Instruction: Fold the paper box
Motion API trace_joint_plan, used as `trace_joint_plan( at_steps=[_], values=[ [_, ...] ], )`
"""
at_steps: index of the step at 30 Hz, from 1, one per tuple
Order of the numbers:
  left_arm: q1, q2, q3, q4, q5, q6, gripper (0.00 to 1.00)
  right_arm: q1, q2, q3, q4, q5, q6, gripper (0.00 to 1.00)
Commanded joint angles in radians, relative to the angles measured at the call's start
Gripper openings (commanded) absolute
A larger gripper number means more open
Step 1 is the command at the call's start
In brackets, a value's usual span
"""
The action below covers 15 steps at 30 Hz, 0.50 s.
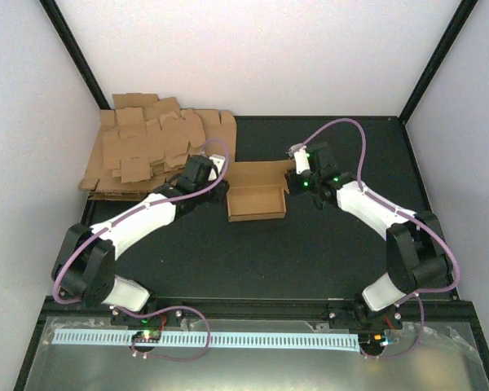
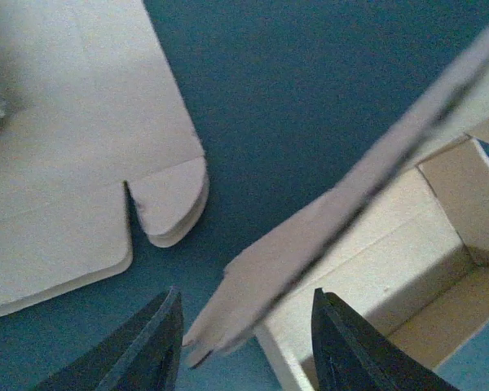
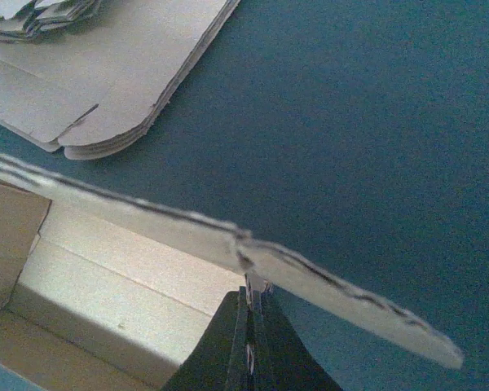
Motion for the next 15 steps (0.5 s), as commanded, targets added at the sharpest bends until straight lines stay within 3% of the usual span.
trace_joint_plan(
  at_steps=[1, 3, 11, 15],
  values=[
    [0.061, -0.018, 0.054, 0.008, 0.045, 0.028, 0.43, 0.005, -0.012, 0.034, -0.009, 0.018, -0.016, 0.02],
    [0.071, -0.023, 0.056, 0.008, 0.069, 0.030, 0.39, 0.006, -0.009, 0.038, -0.013, 0.020, -0.017, 0.02],
    [0.073, -0.021, 0.066, -0.014, 0.109, 0.048, 0.40, 0.007, -0.001, 0.047, -0.018, 0.018, -0.019, 0.02],
    [0.073, -0.013, 0.063, 0.016, 0.114, 0.068, 0.49, 0.011, 0.003, 0.056, -0.027, 0.018, -0.023, 0.02]
  ],
)
